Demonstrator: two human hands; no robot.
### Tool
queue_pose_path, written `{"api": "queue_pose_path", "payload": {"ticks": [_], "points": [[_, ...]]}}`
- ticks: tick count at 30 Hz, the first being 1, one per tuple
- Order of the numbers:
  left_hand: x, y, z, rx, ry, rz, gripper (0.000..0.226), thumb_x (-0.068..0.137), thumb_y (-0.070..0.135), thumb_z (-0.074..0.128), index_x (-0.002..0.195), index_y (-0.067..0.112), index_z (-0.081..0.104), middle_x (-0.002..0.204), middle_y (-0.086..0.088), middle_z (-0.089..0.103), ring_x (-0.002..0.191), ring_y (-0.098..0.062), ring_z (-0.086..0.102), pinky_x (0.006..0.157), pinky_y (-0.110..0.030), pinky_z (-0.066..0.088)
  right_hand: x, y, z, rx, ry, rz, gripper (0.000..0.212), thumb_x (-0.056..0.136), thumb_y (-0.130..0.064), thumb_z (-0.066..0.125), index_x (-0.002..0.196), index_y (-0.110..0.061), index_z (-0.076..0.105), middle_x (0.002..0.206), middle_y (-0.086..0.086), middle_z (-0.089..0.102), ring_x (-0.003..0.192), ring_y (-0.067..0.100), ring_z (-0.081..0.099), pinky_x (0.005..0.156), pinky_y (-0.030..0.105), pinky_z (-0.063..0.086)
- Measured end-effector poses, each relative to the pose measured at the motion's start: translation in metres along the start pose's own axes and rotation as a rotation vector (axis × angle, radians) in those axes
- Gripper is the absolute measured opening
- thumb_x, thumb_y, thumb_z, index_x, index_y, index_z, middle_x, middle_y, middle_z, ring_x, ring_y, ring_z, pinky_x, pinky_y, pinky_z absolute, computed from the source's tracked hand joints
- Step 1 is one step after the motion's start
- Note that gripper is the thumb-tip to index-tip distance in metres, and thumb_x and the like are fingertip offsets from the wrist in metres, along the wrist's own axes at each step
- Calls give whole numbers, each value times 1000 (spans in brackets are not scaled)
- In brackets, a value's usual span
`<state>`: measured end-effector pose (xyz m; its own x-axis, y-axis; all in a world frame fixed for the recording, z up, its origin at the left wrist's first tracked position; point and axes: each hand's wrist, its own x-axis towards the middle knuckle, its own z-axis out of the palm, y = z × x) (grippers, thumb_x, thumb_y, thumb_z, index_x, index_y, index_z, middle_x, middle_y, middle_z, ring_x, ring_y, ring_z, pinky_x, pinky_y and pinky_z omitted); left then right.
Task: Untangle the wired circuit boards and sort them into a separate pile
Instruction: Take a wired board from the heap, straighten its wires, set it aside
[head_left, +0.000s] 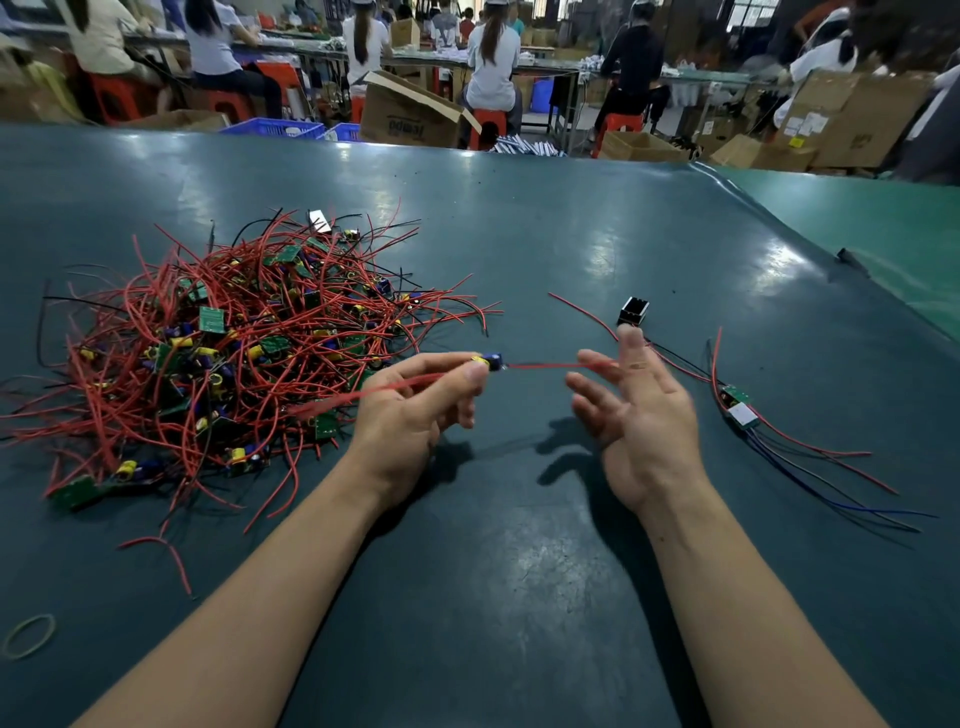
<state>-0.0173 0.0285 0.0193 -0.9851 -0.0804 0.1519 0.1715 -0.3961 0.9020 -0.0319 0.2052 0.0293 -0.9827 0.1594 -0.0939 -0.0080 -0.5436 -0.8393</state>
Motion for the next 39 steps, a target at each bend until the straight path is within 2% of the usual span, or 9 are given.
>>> {"api": "queue_pose_path", "payload": {"ticks": [4, 8, 13, 17, 23, 25, 28, 32, 39], "points": [[-1, 3, 2, -117, 29, -64, 11, 71, 11, 69, 81, 9, 74, 65, -4, 65, 49, -11, 55, 41, -11, 40, -15, 14, 10, -190, -371, 318, 57, 65, -40, 69, 112, -13, 54, 109, 14, 68, 69, 23, 73, 46, 23, 53], [-5, 1, 4, 18, -133, -73, 11, 71, 14, 70, 77, 11, 78, 66, -1, 69, 52, -8, 59, 46, -14, 44, -18, 28, 11, -313, -486, 117, 43, 73, -34, 73, 112, -15, 66, 89, 8, 71, 61, 16, 65, 44, 26, 51], [-2, -1, 3, 27, -135, -117, 14, 71, 21, 71, 79, 11, 77, 66, -7, 60, 53, -10, 51, 48, -17, 42, -17, 27, 8, -488, -408, -132, 18, 79, -38, 71, 87, -23, 77, 75, -2, 71, 53, 14, 60, 43, 26, 50], [-1, 0, 5, -21, -119, -152, 37, 75, 18, 67, 108, 1, 67, 68, -6, 63, 53, -12, 51, 50, -18, 45, -17, 26, 7, -627, -302, -327, 17, 90, -31, 69, 80, -18, 74, 67, 0, 67, 50, 18, 60, 43, 28, 47], [1, 1, 2, -30, -68, -196, 44, 73, 29, 65, 107, 1, 65, 72, -9, 65, 55, -13, 54, 52, -22, 47, -1, 4, 0, 8, 281, -233, 18, 92, -22, 67, 82, -9, 60, 74, 6, 63, 52, 14, 64, 43, 22, 50], [2, 2, 1, -24, -67, -204, 43, 74, 27, 63, 108, 0, 65, 72, -10, 65, 55, -14, 54, 53, -22, 47, 2, 0, -6, 297, 354, -88, 24, 90, -19, 70, 97, 0, 58, 91, 13, 64, 64, 16, 70, 61, 24, 60], [2, 2, 1, -19, -52, -181, 39, 74, 25, 62, 103, 0, 67, 70, -9, 64, 55, -14, 54, 53, -22, 46, 5, 3, -12, 309, 340, 16, 37, 92, -21, 68, 113, 6, 55, 99, 16, 66, 80, 19, 71, 69, 24, 60], [-1, 1, -2, 72, 26, -58, 19, 83, 15, 63, 94, 1, 70, 65, -7, 64, 52, -15, 53, 50, -24, 44, 9, 4, -13, 264, 341, -2, 18, 95, -18, 63, 96, -1, 58, 89, 13, 64, 76, 20, 70, 62, 24, 58], [-8, 4, -20, 1136, 374, 687, 9, 87, 13, 64, 86, 9, 72, 78, -3, 69, 70, -21, 60, 69, -34, 48, 17, -2, -21, 135, 543, -136, 12, 96, -6, 53, 87, -13, 52, 93, 6, 54, 86, 25, 63, 65, 27, 55]]}}
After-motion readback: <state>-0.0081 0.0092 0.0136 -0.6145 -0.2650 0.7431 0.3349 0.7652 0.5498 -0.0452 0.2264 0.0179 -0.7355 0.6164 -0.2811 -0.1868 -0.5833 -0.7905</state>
